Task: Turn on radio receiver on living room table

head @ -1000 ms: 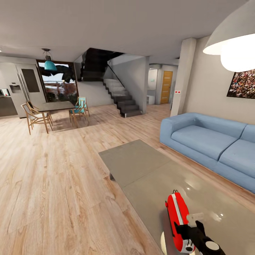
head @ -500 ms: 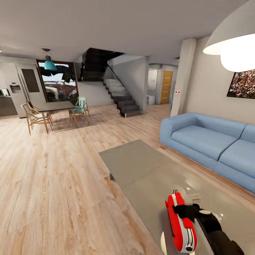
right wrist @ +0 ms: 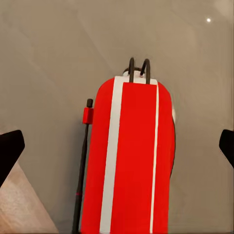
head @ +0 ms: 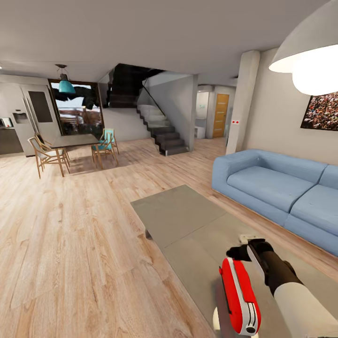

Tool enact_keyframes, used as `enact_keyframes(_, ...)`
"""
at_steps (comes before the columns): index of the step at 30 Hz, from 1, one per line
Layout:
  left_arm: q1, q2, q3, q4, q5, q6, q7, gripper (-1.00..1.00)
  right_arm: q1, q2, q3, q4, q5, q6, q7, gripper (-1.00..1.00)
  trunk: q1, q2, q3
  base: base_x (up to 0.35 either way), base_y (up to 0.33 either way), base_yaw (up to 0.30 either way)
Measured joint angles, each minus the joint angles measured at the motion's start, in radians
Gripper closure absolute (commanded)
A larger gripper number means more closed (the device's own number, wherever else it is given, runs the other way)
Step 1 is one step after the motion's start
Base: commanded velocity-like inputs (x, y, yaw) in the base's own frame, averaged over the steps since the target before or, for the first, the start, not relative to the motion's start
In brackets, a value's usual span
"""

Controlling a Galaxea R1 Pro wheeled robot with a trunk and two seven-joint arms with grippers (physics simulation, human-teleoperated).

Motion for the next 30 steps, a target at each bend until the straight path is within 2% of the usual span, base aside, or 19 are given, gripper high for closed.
enact_keyframes(7,0.000,0.001,0.000,0.000,0.000,-0.001,0.000,-1.00,-0.009,-0.030,0.000,0.072,-0.004,0.008,0.005,-1.00,0.000,0.000,0.000,0.000,0.000,0.000)
enact_keyframes(17,0.000,0.001,0.000,-0.001,0.000,-0.003,0.000,-1.00,-0.010,-0.033,0.000,0.122,-0.005,0.045,0.005,-1.00,0.000,0.000,0.000,0.000,0.000,0.000)
enact_keyframes(30,0.000,0.001,0.000,-0.001,0.002,-0.003,0.000,-1.00,-0.010,-0.028,0.001,0.165,-0.007,0.050,0.009,-1.00,0.000,0.000,0.000,0.000,0.000,0.000)
